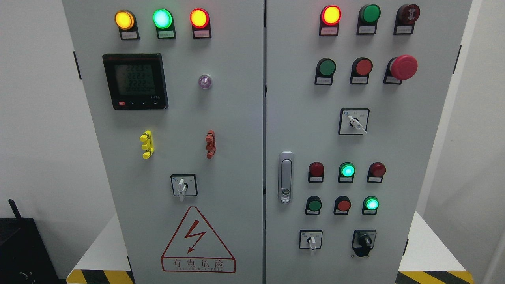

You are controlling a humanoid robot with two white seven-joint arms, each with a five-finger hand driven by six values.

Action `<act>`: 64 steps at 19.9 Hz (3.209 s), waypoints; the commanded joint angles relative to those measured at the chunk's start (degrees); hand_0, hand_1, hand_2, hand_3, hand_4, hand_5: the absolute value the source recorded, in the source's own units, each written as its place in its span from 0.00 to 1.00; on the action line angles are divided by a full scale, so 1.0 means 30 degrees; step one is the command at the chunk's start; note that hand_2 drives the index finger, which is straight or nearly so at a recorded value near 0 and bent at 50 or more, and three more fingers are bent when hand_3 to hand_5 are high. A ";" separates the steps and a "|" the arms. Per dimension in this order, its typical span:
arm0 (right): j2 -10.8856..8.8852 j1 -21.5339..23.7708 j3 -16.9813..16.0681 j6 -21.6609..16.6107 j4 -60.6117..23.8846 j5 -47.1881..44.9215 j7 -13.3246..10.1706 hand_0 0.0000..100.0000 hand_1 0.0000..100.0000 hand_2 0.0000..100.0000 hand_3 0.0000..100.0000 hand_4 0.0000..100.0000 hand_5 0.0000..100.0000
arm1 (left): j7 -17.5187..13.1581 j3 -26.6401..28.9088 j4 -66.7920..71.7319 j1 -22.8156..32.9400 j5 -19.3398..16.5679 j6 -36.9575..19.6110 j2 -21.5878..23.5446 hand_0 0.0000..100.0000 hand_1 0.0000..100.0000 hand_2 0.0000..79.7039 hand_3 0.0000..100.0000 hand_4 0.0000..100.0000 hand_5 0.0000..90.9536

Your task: Turn on light switch 1

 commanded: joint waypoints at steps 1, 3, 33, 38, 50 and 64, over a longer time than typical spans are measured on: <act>0.0000 0.0001 0.0000 -0.0014 0.0000 0.0008 -0.0006 0.30 0.00 0.00 0.00 0.00 0.00 | 0.0028 -0.0251 0.0024 0.0000 0.0586 0.0010 -0.0004 0.23 0.00 0.00 0.00 0.00 0.00; 0.0000 0.0001 0.0000 -0.0014 0.0000 0.0008 -0.0006 0.30 0.00 0.00 0.00 0.00 0.00 | 0.0028 -0.0251 0.0053 0.0000 0.0586 0.0010 -0.0004 0.23 0.00 0.00 0.00 0.00 0.00; 0.0000 0.0001 0.0000 -0.0014 0.0000 0.0008 -0.0006 0.30 0.00 0.00 0.00 0.00 0.00 | 0.0028 0.3468 -3.4540 0.7764 0.0234 -0.0927 0.2808 0.30 0.12 0.00 0.03 0.15 0.00; 0.0000 0.0001 0.0029 -0.0014 0.0000 0.0008 -0.0006 0.30 0.00 0.00 0.00 0.00 0.00 | 0.0232 0.3324 -3.7969 0.7676 0.1873 -0.1131 0.2808 0.37 0.21 0.09 0.37 0.48 0.20; 0.0000 0.0001 0.0000 -0.0014 0.0000 0.0008 -0.0006 0.30 0.00 0.00 0.00 0.00 0.00 | 0.3101 0.1099 -3.8208 -0.0257 0.1699 0.1558 0.2896 0.19 0.68 0.67 0.76 0.77 0.74; 0.0000 0.0001 0.0000 -0.0014 0.0000 0.0008 -0.0006 0.30 0.00 0.00 0.00 0.00 0.00 | 0.6648 -0.3150 -3.8150 -0.4978 0.0472 0.8061 0.1346 0.04 0.71 0.79 0.84 0.80 0.76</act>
